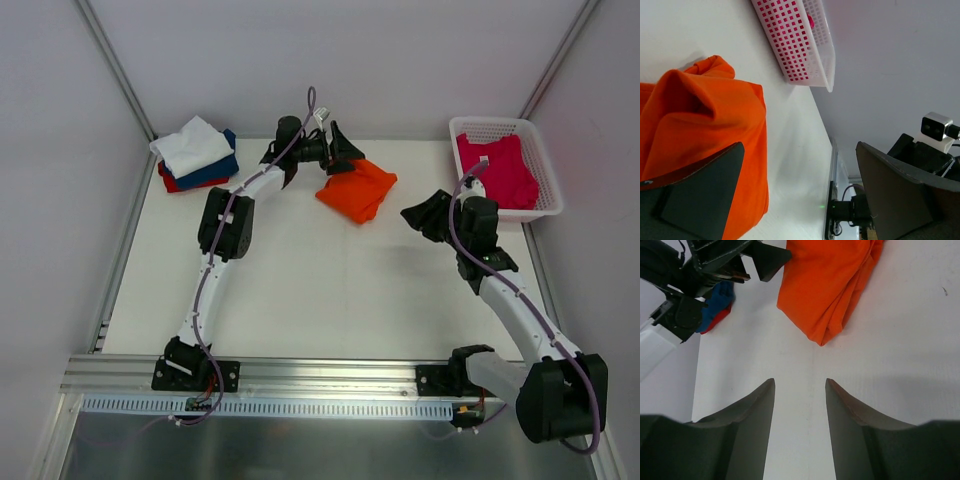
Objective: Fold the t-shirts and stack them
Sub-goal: Fold the tshirt
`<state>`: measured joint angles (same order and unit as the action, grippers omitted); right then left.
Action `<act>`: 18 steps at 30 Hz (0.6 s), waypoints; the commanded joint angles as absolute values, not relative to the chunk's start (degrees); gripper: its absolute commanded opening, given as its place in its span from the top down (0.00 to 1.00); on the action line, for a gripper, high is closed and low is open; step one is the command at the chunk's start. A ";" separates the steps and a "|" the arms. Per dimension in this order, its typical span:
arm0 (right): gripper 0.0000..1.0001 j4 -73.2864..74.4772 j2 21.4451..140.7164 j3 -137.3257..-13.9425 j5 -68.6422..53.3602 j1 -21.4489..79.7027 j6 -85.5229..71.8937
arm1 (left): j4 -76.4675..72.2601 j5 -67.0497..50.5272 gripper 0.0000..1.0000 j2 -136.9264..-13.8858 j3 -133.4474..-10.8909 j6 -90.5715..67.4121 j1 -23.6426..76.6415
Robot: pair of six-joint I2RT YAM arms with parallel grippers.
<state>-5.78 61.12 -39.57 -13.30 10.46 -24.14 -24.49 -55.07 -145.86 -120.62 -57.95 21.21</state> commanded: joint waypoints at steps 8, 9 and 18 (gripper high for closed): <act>0.52 -5.01 61.08 -40.52 -14.68 9.75 -23.38 | -41.39 -59.06 0.03 -146.95 -128.32 -69.69 24.25; 0.52 -5.01 61.08 -40.34 -14.76 9.67 -23.29 | -42.79 -59.06 0.02 -147.04 -129.02 -70.57 24.43; 0.52 -5.10 61.61 -39.90 -14.68 9.49 -23.12 | -46.23 -56.87 0.01 -157.23 -138.95 -78.57 25.05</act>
<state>-4.08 61.58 -39.59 -13.87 10.04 -23.75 -42.06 -56.90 -153.29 -136.00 -74.43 25.19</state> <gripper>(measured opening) 0.485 0.989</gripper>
